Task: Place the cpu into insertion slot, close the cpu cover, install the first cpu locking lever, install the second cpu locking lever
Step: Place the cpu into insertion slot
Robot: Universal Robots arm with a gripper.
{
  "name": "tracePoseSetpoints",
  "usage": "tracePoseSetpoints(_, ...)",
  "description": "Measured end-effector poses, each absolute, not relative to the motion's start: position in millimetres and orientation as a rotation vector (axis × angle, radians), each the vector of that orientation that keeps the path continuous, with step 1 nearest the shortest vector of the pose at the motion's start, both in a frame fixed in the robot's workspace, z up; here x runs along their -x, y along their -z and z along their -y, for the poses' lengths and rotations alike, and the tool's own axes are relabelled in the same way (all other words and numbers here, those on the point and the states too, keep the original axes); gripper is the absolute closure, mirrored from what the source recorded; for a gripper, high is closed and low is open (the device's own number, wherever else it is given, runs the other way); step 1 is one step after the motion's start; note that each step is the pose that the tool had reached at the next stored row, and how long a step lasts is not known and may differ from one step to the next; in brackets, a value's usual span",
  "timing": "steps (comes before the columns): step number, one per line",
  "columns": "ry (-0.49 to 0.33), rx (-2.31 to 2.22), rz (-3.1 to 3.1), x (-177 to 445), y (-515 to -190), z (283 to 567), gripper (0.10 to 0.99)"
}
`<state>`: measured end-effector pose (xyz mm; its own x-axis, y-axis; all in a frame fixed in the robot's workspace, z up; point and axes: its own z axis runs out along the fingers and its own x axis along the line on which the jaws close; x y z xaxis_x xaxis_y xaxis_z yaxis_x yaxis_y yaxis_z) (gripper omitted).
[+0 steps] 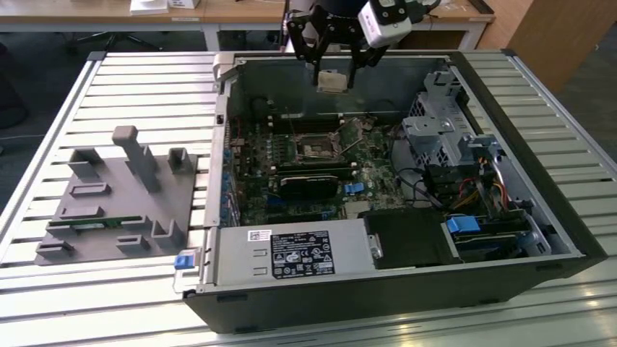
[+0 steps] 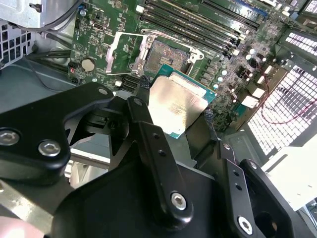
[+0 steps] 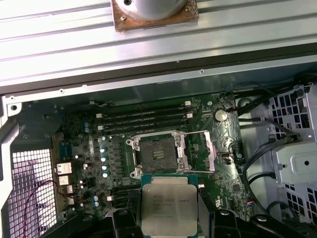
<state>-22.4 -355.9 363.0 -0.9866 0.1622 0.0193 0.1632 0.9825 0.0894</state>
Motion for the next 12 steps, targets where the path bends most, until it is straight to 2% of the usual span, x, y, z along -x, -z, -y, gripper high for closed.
tracePoseSetpoints(12,0.142,0.272,3.115,22.5,-363.0,355.9,0.545)
